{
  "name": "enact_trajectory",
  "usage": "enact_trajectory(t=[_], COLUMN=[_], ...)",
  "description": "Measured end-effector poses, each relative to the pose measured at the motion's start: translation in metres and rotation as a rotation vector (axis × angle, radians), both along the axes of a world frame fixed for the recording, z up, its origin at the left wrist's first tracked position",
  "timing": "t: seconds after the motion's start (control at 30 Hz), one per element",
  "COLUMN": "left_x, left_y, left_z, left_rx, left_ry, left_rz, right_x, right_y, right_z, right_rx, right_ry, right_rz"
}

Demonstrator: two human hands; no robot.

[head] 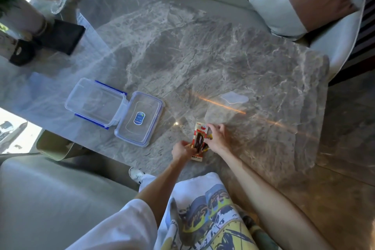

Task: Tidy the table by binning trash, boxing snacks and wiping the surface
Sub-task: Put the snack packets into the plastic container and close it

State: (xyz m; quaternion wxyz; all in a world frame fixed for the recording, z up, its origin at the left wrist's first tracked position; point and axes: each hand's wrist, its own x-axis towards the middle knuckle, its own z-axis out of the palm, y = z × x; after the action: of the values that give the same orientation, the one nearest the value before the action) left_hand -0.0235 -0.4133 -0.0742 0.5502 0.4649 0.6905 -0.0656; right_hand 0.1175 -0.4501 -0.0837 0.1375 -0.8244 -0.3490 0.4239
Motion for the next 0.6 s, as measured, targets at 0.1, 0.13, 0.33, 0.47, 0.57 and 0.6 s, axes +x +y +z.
enact_trajectory(t=[0.1, 0.13, 0.33, 0.47, 0.57, 0.6], left_x=[-0.002, -0.004, -0.019, -0.030, -0.033, -0.034], left_y=[0.001, 0.002, -0.002, -0.007, -0.009, -0.009], left_z=[0.004, 0.005, 0.006, 0.002, -0.001, -0.002], left_rx=[0.089, 0.156, 0.587, 0.697, 0.675, 0.669], left_ry=[-0.093, -0.095, -0.094, -0.039, -0.004, 0.003], left_rz=[-0.124, -0.194, -0.415, -0.598, -0.702, -0.714], right_x=[0.002, 0.004, 0.020, 0.013, 0.007, 0.005], right_y=[-0.002, -0.002, -0.014, -0.033, -0.037, -0.037], right_z=[-0.002, -0.001, 0.007, 0.002, 0.002, 0.002], right_rx=[0.055, 0.077, 0.317, 0.309, 0.280, 0.287], right_ry=[0.052, 0.064, 0.066, -0.001, 0.009, 0.010], right_rz=[-0.028, -0.026, -0.254, -0.197, -0.175, -0.144])
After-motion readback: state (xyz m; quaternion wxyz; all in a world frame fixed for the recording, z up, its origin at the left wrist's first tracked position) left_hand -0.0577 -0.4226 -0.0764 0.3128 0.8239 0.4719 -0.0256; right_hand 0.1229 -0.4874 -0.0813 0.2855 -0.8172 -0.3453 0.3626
